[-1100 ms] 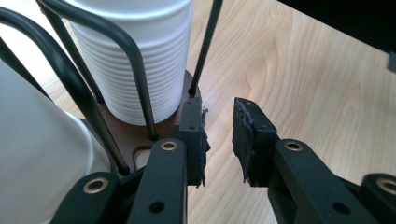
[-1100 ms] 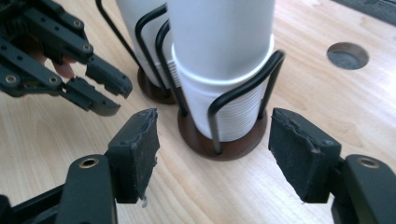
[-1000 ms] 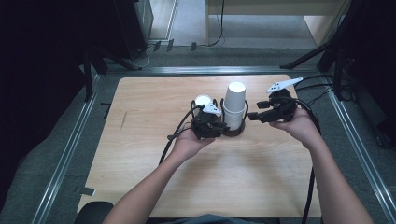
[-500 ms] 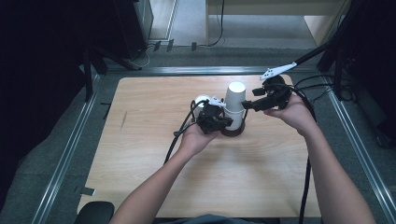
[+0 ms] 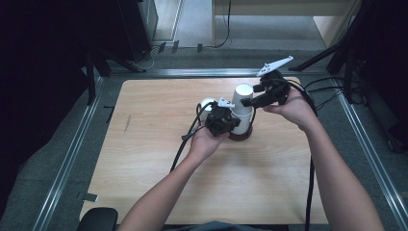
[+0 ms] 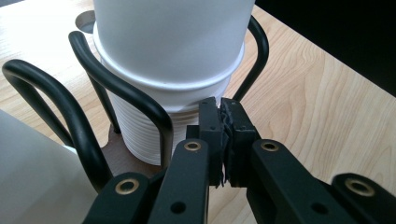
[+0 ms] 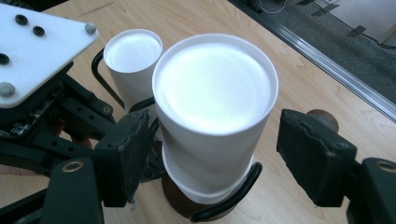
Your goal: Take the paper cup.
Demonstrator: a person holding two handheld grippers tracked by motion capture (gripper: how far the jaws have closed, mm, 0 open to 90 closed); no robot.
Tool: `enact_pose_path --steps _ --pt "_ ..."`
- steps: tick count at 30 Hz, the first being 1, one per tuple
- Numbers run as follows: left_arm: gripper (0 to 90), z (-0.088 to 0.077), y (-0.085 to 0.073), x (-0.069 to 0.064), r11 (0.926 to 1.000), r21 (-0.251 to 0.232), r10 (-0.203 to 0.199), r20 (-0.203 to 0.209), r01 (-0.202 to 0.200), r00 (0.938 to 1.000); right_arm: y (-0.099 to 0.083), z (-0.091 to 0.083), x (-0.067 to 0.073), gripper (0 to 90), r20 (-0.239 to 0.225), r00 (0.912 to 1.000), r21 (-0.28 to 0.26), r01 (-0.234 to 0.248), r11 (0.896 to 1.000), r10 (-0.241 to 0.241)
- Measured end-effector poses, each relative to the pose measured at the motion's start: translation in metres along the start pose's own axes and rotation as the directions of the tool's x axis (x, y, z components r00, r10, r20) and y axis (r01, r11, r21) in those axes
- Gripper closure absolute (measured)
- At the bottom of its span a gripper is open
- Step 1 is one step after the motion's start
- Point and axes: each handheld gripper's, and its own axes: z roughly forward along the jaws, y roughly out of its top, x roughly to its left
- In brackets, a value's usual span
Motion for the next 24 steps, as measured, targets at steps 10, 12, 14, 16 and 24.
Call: enact_pose_path --steps 10,12,14,16,24 --pt "87.3 0.003 -0.001 0.001 1.0 -0.007 -0.006 -0.007 0.006 1.0 0.019 0.012 0.002 25.8 0.002 0.9997 0.074 0.026 0.997 -0.026" --pt "87.3 0.003 -0.001 0.0 1.0 -0.006 -0.002 -0.011 0.002 0.9999 0.023 0.015 0.001 26.0 0.007 0.9999 0.122 0.011 0.992 -0.012" --pt "87.3 0.003 -0.001 0.0 1.0 -0.004 0.001 -0.011 -0.001 0.9999 0.027 0.017 0.001 26.0 -0.003 0.9999 0.167 0.011 0.986 -0.011" --pt "87.3 0.003 -0.001 0.0 1.0 -0.005 0.0 -0.01 0.0 0.9999 0.03 0.02 0.001 26.0 -0.006 0.9999 0.202 0.011 0.979 -0.01" --pt "87.3 0.003 -0.001 0.0 1.0 -0.003 0.001 -0.013 -0.001 0.9999 0.043 0.025 0.005 30.8 0.008 0.9992 0.275 0.035 0.961 -0.039"
